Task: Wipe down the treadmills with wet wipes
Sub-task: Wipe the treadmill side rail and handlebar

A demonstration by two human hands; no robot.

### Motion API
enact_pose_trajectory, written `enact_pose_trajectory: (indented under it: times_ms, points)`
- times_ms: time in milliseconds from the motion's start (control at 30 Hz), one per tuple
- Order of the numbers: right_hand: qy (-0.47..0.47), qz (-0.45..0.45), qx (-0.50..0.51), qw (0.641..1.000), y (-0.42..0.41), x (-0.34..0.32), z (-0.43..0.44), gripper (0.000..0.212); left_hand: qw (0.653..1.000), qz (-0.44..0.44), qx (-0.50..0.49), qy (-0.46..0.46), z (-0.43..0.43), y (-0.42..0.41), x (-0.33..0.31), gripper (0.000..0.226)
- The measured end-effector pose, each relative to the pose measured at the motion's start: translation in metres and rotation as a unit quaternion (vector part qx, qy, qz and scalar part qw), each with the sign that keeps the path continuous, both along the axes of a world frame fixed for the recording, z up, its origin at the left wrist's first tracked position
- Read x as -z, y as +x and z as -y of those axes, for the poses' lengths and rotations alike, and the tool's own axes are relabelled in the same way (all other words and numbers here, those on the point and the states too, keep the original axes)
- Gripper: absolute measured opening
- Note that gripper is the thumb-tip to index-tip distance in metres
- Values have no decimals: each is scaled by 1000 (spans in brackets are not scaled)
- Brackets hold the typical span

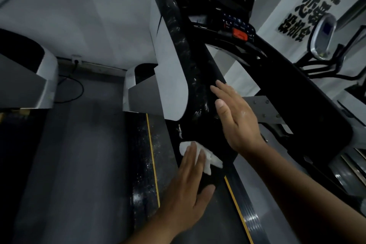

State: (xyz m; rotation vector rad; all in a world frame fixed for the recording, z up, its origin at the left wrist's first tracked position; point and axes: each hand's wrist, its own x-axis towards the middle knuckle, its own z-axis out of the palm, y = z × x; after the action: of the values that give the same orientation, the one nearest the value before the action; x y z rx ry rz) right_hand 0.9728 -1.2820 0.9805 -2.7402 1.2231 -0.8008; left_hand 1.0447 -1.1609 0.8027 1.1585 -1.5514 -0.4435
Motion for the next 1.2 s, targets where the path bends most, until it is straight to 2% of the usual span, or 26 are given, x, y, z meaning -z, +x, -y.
enact_pose_trajectory:
  times_ms: [167, 267, 400, 467, 567, 633, 767, 867, 933, 1067, 1133, 1200]
  points:
    - [-19, 11, 7, 1000, 1, 4, -2, 52, 998, -49, -41, 14, 27, -3, -40, 80]
    - [-22, 13, 0, 1000, 0, 6, -1, 49, 998, -40, -54, -20, 13, -19, -10, 79]
    - [-23, 24, -9, 999, -1, 5, 0, 51, 992, -110, -48, 25, -6, -37, 20, 72]
    - [-26, 26, -11, 999, -1, 6, 2, 53, 982, -177, -68, 22, -1, -38, 10, 60]
    - [-32, 40, -21, 998, -1, 8, 4, 53, 947, -300, -114, 10, 3, -40, 1, 48]
    - [-37, 49, -32, 998, -1, 8, 4, 53, 930, -328, -164, 15, 5, -43, -1, 41]
    - [-39, 45, -33, 998, -1, 8, 4, 55, 901, -383, -198, 45, 9, -45, 0, 48]
    - [-37, 43, -32, 998, -1, 9, 3, 57, 912, -343, -214, 68, 3, -54, 3, 44]
    - [-37, 46, -33, 998, -2, 9, 4, 57, 923, -319, -197, 85, -4, -68, 2, 59]
    - [-40, 49, -31, 998, -1, 8, 4, 55, 920, -340, -151, 124, 7, -71, -11, 64]
    - [-42, 45, -29, 998, -1, 8, 3, 54, 930, -320, -147, 104, 16, -59, -21, 61]
    - [-36, 47, -29, 998, 0, 8, 3, 53, 956, -254, -136, 60, 13, -57, -17, 56]
